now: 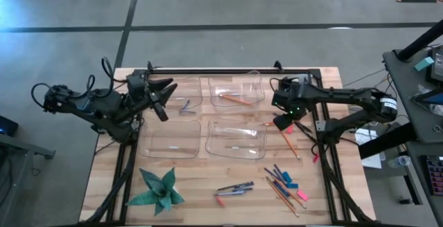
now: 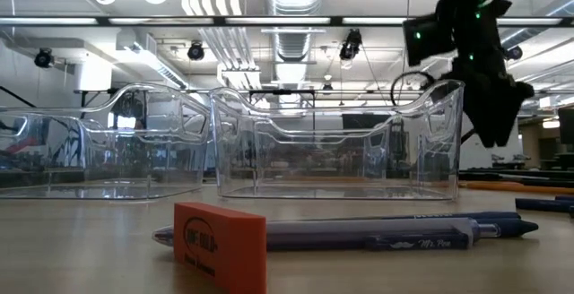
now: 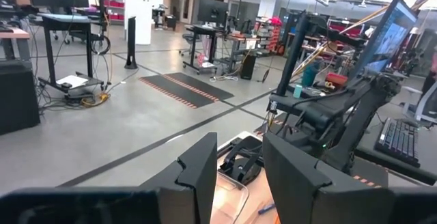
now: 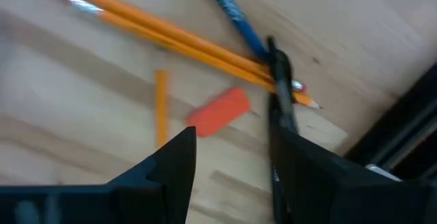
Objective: Sort crayons/erasers/pens/pencils in bins
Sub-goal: Put the black pen into the bottom left transparent bin
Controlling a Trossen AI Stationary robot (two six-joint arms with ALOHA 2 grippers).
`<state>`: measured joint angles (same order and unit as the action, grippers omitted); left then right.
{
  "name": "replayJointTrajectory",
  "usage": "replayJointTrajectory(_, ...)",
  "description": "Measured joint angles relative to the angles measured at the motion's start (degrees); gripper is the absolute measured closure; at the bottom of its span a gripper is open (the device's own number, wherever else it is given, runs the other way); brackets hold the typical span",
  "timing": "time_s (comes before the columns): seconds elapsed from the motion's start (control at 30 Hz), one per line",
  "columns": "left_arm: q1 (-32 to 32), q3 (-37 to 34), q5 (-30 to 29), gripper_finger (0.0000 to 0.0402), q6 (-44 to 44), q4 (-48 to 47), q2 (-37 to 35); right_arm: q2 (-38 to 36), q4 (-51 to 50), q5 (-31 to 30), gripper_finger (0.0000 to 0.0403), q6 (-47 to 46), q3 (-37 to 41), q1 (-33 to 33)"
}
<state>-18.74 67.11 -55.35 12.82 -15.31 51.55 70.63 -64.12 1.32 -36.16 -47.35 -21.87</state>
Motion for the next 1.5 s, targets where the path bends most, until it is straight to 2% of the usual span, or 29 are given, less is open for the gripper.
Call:
replayJointTrajectory(0.3, 0.00, 0.00, 0.00, 0.0297, 0.00, 0.54, 0.18, 0.91, 5.80, -2.62, 0.0231, 2.46, 4.44, -6.34)
replayJointTrajectory(0.63, 0.00, 0.00, 0.00, 0.0297, 0.00, 1.20, 0.18, 10.61, 8.27, -2.84, 0.0232, 8.14, 4.67, -9.09)
replayJointTrajectory(0.77, 0.00, 0.00, 0.02, 0.0297, 0.00, 1.18, 0.18, 12.37, 8.14, -2.84, 0.0235, 9.92, 4.56, -9.20)
replayJointTrajectory(0.93, 0.00, 0.00, 0.02, 0.0297, 0.00, 1.17, 0.18, 11.76, 8.85, -2.68, 0.0265, 10.27, 4.70, -9.32)
replayJointTrajectory(1.27, 0.00, 0.00, 0.02, 0.0297, -0.15, 0.98, 0.18, 10.91, 9.28, -3.40, 0.0365, 11.46, 4.91, -9.59)
replayJointTrajectory(1.5, 0.00, 0.00, 0.02, 0.0297, -0.17, 1.12, 0.11, 9.82, 4.20, -2.31, 0.0371, 11.31, 3.33, -9.57)
